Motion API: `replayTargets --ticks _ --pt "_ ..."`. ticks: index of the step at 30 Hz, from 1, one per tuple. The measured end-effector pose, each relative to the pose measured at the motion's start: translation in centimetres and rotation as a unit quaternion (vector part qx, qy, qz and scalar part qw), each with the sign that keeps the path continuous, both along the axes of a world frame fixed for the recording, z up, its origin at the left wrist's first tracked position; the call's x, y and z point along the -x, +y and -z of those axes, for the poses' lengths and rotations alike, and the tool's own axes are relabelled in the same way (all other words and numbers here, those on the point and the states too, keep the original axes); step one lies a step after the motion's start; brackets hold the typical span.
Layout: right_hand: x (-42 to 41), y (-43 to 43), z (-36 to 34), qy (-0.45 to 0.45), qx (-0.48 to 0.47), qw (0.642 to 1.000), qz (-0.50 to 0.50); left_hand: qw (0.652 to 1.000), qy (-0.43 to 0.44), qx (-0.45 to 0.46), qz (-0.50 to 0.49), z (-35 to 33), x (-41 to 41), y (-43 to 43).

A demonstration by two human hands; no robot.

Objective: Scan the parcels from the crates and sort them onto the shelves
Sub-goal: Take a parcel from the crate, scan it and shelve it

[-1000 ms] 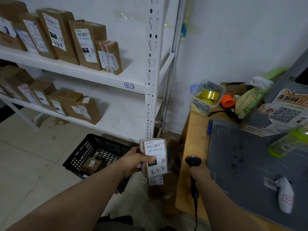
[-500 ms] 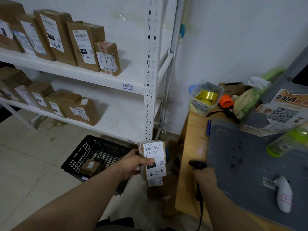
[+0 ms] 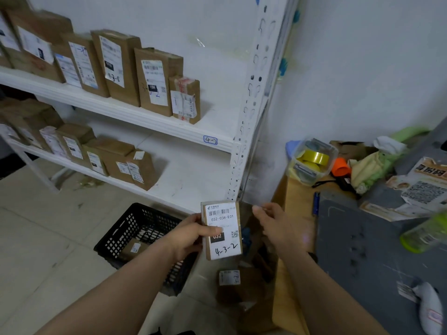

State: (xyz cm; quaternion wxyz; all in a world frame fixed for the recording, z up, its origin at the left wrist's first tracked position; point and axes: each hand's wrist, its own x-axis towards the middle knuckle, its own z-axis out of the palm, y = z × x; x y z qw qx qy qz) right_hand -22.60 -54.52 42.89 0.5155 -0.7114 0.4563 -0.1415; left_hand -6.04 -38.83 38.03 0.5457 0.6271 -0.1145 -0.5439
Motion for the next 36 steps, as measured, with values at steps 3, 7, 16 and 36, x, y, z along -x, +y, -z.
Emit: replayTargets --ticks 3,7,16,36 --pt "-4.7 1.4 -4.2 -0.08 -0.046 0.992 -0.087 0.999 -0.029 0.036 -0.014 -3.5 -3.4 1.3" --pt "-10.6 2.0 -8.7 -0.077 -0.03 0.974 -0.213 0.993 -0.093 0.07 0.021 -8.5 -8.1 3.1" --pt "-19.0 2.5 -16.3 0.01 0.063 0.949 -0.309 0.978 -0.171 0.116 0.037 -13.6 -16.4 5.0" --pt "-28.4 -8.5 -17.3 0.202 0.259 0.94 -0.096 0.985 -0.158 0.059 -0.029 -13.1 -21.0 3.6"
